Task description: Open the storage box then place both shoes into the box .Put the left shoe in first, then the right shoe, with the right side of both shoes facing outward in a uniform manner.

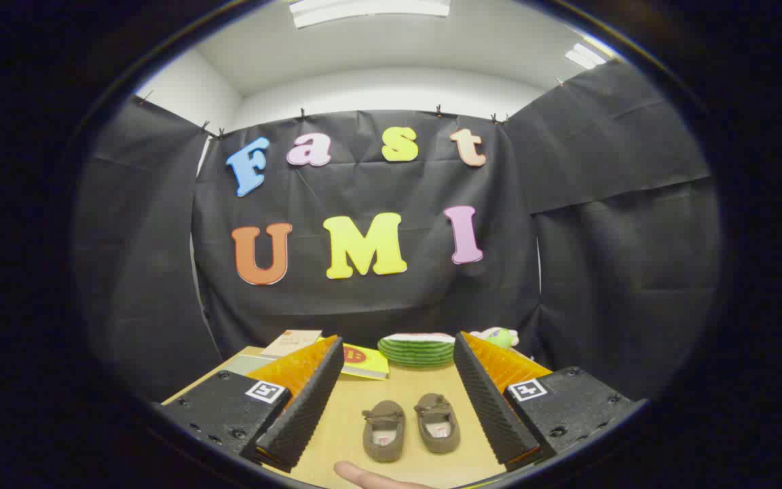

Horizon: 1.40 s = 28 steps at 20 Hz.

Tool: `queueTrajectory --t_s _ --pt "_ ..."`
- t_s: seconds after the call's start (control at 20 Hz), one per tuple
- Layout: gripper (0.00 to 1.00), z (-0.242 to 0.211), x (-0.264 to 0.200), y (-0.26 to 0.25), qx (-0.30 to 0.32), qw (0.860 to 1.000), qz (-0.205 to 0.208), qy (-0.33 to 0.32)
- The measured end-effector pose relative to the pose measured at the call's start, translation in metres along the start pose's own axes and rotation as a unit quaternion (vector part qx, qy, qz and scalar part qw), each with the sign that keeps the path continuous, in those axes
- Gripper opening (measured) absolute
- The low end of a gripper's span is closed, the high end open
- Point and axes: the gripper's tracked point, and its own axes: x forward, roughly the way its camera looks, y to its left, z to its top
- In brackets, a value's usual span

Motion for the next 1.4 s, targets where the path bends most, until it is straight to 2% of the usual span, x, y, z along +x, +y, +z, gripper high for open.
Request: queueTrajectory --t_s 0.45,1.05,1.2,1.4 --pt "1.0 -0.009 -0.002 -0.002 -0.016 1.0 0.008 -0.002" --pt "1.0 -0.041 0.018 0.009 -0.023 0.999 0.02 0.031" --pt "1.0 -0.058 0.029 0.021 -0.012 0.997 0.042 0.057" --pt "1.0 -0.087 0.047 0.048 0.01 0.989 0.097 0.111"
